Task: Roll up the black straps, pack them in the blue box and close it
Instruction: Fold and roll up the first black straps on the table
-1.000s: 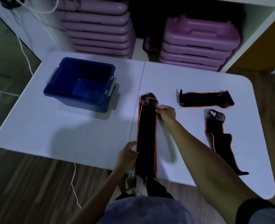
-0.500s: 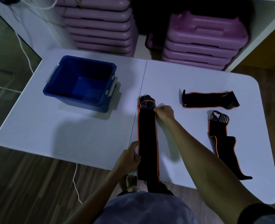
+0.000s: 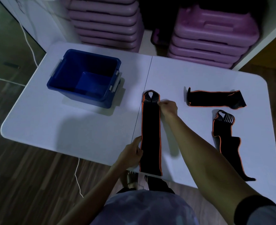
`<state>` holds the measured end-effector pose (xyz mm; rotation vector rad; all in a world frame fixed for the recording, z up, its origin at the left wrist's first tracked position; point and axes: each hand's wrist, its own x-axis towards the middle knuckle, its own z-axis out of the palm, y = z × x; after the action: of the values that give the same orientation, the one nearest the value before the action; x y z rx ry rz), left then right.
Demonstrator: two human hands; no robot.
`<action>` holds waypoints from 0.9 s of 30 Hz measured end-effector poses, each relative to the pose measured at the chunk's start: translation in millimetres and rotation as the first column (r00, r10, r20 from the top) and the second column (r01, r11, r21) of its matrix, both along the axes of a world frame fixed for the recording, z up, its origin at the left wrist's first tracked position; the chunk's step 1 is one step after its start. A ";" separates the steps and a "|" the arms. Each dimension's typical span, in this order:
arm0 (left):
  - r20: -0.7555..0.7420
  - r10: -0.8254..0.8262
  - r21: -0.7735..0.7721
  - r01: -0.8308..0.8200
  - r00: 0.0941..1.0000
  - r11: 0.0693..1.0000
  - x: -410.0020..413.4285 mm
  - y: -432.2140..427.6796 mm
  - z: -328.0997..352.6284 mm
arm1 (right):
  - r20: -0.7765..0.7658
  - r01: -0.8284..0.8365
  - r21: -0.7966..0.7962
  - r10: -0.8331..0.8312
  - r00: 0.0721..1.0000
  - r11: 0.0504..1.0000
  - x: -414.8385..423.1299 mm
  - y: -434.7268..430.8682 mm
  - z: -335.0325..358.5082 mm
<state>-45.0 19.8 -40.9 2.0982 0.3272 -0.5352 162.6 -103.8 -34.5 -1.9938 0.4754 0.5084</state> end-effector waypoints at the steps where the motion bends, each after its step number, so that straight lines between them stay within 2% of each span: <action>1: 0.005 0.005 0.002 -0.005 1.000 1.000 0.7 -0.3 -1.2 | 0.003 0.001 -0.008 -0.001 1.000 1.000 1.0 -0.2 -0.3; 6: 0.024 0.068 0.012 -0.068 0.997 0.998 2.4 -2.3 -6.1 | 0.052 -0.078 -0.091 0.083 0.995 0.993 -1.6 -4.5 0.3; 11: 0.127 0.154 0.047 -0.161 0.980 0.986 29.0 -12.6 -5.5 | 0.083 -0.184 -0.155 0.198 0.977 0.971 1.0 -6.0 -2.7; 14: 0.134 0.093 0.189 -0.117 0.987 0.975 50.0 -17.1 -0.7 | 0.068 -0.177 -0.167 0.191 0.979 0.970 12.5 -5.8 -4.1; 17: 0.148 0.014 0.302 -0.059 0.989 0.951 71.6 -17.0 4.3 | 0.083 -0.068 -0.116 0.077 0.994 0.991 28.2 -10.1 -0.2; 19: 0.164 -0.004 0.305 -0.047 0.986 0.951 87.1 -16.0 5.8 | 0.097 0.050 0.081 -0.057 0.994 0.996 38.3 -17.6 6.9; 21: 0.164 0.057 0.242 -0.096 0.985 0.965 98.7 -13.3 4.3 | 0.070 0.097 0.267 -0.120 0.990 0.959 40.9 -27.4 16.9; 24: 0.164 0.102 0.121 -0.122 0.981 0.985 96.0 -9.6 -1.3 | 0.023 0.040 0.205 -0.046 0.999 0.978 18.8 -38.2 24.7; 27: 0.171 0.021 0.137 -0.045 0.985 0.990 78.1 -5.7 -9.6 | -0.059 0.000 0.241 0.014 0.998 0.971 -38.6 -42.2 15.5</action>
<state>33.1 14.0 -50.5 2.2533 0.3085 -0.3185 124.1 -145.9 -19.0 -1.7519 0.4230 0.6031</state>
